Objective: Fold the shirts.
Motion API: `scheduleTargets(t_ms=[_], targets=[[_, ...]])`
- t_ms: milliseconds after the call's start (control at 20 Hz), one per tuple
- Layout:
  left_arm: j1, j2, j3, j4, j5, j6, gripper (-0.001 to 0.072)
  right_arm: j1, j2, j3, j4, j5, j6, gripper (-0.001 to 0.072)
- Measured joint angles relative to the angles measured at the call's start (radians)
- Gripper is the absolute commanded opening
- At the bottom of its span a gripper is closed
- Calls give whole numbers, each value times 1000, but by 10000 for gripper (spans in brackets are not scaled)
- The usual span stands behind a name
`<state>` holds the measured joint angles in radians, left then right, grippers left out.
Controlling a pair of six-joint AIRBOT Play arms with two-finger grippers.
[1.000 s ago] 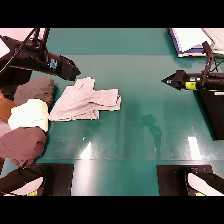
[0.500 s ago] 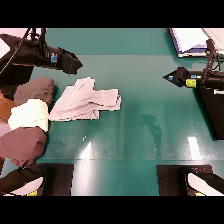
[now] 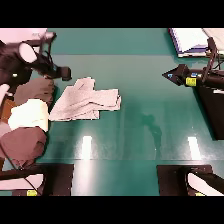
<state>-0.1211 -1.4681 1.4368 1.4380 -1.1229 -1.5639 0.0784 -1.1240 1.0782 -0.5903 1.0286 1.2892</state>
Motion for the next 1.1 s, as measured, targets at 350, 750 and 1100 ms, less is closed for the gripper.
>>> scheduleTargets(t_ms=[350, 750, 1100], targets=[[29, -156, -40, -66, -15, 0, 21, 0, 4, 0, 18, 0, 0, 12], [0, 31, 161, -158, -19, 51, 19, -3, 196, 20, 3, -97, 0, 12], [-318, 222, 323, -207, -31, 119, 21, -74, 276, 247, -136, -53, 0, 12]])
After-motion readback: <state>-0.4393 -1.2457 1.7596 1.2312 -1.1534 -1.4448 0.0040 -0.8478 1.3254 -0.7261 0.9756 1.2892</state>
